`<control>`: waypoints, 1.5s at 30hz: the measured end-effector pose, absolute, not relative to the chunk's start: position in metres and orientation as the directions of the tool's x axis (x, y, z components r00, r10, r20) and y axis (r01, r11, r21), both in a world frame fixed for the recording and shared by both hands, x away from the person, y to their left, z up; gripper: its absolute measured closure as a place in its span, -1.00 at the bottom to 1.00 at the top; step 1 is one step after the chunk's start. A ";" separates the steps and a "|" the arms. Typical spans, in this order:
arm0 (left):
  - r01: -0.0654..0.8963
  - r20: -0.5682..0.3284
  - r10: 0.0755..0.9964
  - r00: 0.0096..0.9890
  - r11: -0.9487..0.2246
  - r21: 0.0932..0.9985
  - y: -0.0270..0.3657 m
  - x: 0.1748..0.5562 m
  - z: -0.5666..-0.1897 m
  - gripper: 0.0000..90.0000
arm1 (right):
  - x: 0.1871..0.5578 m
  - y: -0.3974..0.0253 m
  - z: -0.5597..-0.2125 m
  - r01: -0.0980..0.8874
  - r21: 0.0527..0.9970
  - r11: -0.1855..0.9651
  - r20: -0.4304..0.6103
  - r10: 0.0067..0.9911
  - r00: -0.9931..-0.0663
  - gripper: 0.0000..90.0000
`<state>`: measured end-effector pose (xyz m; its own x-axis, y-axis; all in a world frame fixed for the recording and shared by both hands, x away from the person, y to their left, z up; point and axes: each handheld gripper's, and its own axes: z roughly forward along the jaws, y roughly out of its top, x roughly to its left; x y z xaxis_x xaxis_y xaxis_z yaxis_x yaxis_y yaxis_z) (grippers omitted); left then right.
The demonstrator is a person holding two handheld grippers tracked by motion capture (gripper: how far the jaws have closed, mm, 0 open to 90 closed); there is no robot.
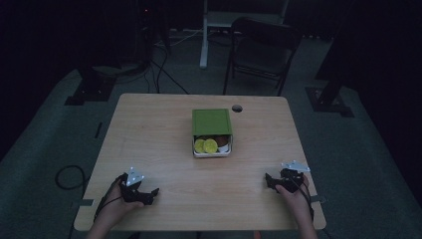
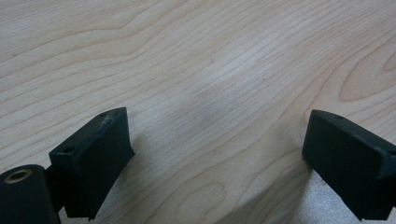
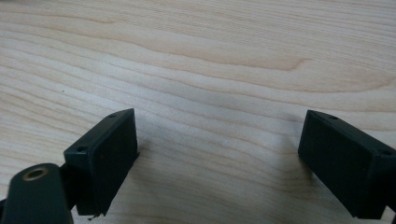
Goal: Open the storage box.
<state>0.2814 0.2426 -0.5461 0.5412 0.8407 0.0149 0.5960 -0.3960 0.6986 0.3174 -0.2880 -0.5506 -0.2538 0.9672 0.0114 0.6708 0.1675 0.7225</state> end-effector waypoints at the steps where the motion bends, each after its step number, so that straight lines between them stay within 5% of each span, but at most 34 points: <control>1: 0.597 0.015 0.841 0.541 -0.397 0.698 0.243 0.281 -0.546 -0.81 | 0.317 -0.288 -0.551 0.671 0.723 0.168 0.011 0.967 -0.254 -0.75; 21: 0.555 0.022 0.776 0.630 -0.470 0.687 0.228 0.288 -0.546 -0.94 | 0.317 -0.288 -0.551 0.670 0.723 0.168 0.011 0.967 -0.254 -0.75; 45: 0.342 0.231 0.663 0.712 -0.615 0.711 0.180 0.294 -0.526 -0.85 | 0.317 -0.288 -0.551 0.670 0.723 0.169 0.010 0.967 -0.254 -0.75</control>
